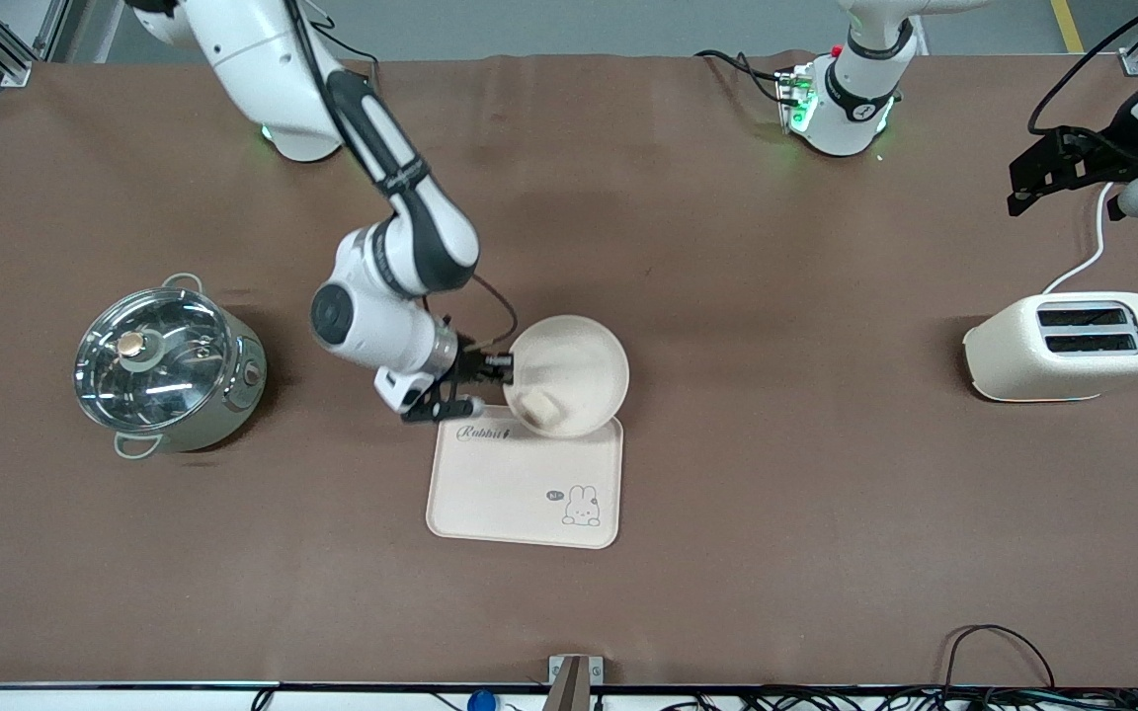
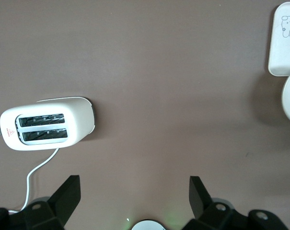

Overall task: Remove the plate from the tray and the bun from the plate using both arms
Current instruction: 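Set the plate on the table beside the tray, then open the right gripper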

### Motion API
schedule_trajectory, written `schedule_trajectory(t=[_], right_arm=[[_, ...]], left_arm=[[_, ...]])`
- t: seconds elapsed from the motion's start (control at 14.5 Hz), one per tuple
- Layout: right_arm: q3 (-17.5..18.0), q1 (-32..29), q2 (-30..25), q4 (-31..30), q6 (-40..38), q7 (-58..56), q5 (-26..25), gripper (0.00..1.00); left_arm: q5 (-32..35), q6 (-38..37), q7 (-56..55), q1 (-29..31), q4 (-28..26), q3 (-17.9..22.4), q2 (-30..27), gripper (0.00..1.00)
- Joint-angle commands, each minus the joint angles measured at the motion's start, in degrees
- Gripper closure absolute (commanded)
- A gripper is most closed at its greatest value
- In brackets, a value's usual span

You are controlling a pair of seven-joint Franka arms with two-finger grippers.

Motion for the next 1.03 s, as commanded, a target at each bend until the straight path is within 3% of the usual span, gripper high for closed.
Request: schedule_trajectory(t=[0.0, 0.21, 0.34, 0.41, 0.55, 0.62, 0.83, 0.96], right_arm=[[-0.18, 9.00, -4.53, -10.75, 11.55, -1.50, 6.83, 1.00], [-0.17, 14.47, -3.30, -10.59, 13.35, -1.59, 14.67, 0.98], [-0.26, 15.45, -2.95, -10.50, 13.35, -1.59, 17.14, 0.82], [-0.26, 15.36, -2.77, -10.24, 13.26, -1.59, 17.15, 0.69], [-0.61, 14.57, -2.85, -8.93, 12.91, -1.77, 17.07, 0.19], [-1.05, 13.96, -2.86, -8.31, 12.65, -1.77, 16.37, 0.00], [-5.43, 10.63, -3.03, -5.85, 8.11, -2.12, 9.28, 0.00], [-11.57, 8.78, -3.03, -0.16, -3.64, -1.86, 2.16, 0.00]], left_arm=[[0.39, -0.98, 0.05, -0.11, 0.81, -0.16, 0.03, 0.00], [0.39, -0.98, 0.31, -0.02, 0.81, -0.16, 0.12, 0.00], [0.21, -0.98, 0.49, -0.11, 0.73, -0.16, 0.12, 0.00], [0.21, -0.98, 0.58, -0.46, 0.29, -0.51, 0.29, 0.00], [0.12, -0.98, -0.12, -0.46, -0.24, -3.31, 1.60, 0.00], [0.12, -0.72, -0.65, -0.46, -0.24, -4.98, 2.74, 0.00], [0.12, 1.04, -1.96, -0.55, -0.33, -10.16, 6.43, 0.00], [0.12, 2.88, -6.25, -0.55, -0.33, -13.94, 9.42, 0.00]])
